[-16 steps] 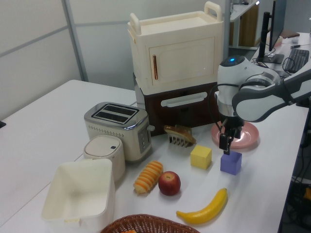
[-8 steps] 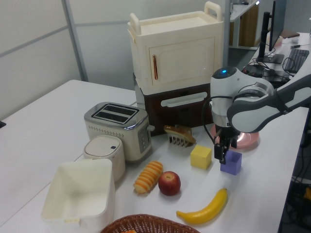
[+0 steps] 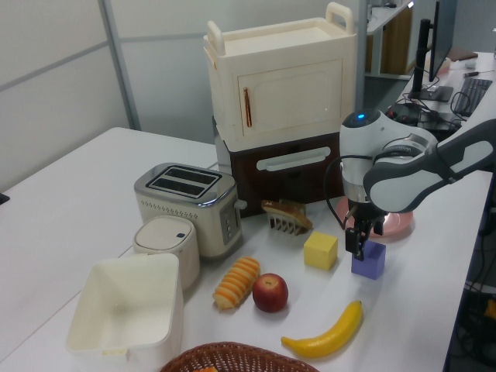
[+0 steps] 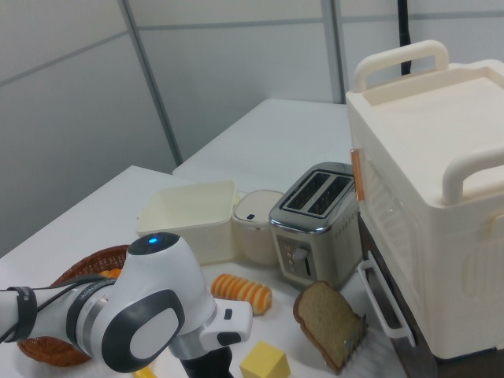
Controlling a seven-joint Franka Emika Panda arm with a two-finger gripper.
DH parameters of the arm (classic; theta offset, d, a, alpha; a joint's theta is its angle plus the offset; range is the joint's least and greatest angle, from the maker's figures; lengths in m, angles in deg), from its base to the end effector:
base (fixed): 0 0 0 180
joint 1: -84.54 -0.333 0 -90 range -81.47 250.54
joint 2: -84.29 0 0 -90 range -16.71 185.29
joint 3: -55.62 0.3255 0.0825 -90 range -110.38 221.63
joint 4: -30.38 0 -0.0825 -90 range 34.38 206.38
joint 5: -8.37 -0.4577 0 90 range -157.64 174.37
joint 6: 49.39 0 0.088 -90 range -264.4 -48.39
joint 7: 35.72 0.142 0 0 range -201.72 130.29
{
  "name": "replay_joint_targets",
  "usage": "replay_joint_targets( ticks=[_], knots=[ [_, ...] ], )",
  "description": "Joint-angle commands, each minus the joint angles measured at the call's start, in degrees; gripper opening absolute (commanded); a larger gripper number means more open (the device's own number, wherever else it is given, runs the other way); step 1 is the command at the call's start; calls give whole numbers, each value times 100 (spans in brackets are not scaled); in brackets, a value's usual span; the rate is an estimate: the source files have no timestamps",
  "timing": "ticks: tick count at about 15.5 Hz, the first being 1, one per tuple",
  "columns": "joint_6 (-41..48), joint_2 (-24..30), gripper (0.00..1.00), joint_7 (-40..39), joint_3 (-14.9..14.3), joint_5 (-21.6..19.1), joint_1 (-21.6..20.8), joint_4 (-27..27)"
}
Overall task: Put the purple cube on a plate
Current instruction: 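Move the open gripper over the purple cube and lower onto it, then close the gripper on the purple cube and lift it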
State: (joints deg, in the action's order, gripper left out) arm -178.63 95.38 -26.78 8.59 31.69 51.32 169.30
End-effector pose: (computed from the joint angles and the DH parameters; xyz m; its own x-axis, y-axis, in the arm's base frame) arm 0.5054 -0.1341 0.2821 0.9923 -0.1235 -0.0128 -0.1196 -0.9783 0.1692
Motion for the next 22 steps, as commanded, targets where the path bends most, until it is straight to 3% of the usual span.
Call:
replay_joint_targets(
  ticks=[1, 11, 14, 19, 20, 21, 22],
  knots=[
    [-190, 16, 100, 20, -96, -12, -106, 56],
    [-268, -37, 100, 3, -105, 40, -115, 91],
    [-514, -37, 100, -68, -227, 49, -159, 249],
    [-533, -99, 100, -129, -1113, 58, -1045, 258],
    [-533, -90, 95, -138, -1246, 67, -1169, 258],
    [-533, -99, 66, -129, -1291, 76, -1222, 258],
    [-533, -99, 51, -129, -1300, 76, -1240, 249]
  ],
)
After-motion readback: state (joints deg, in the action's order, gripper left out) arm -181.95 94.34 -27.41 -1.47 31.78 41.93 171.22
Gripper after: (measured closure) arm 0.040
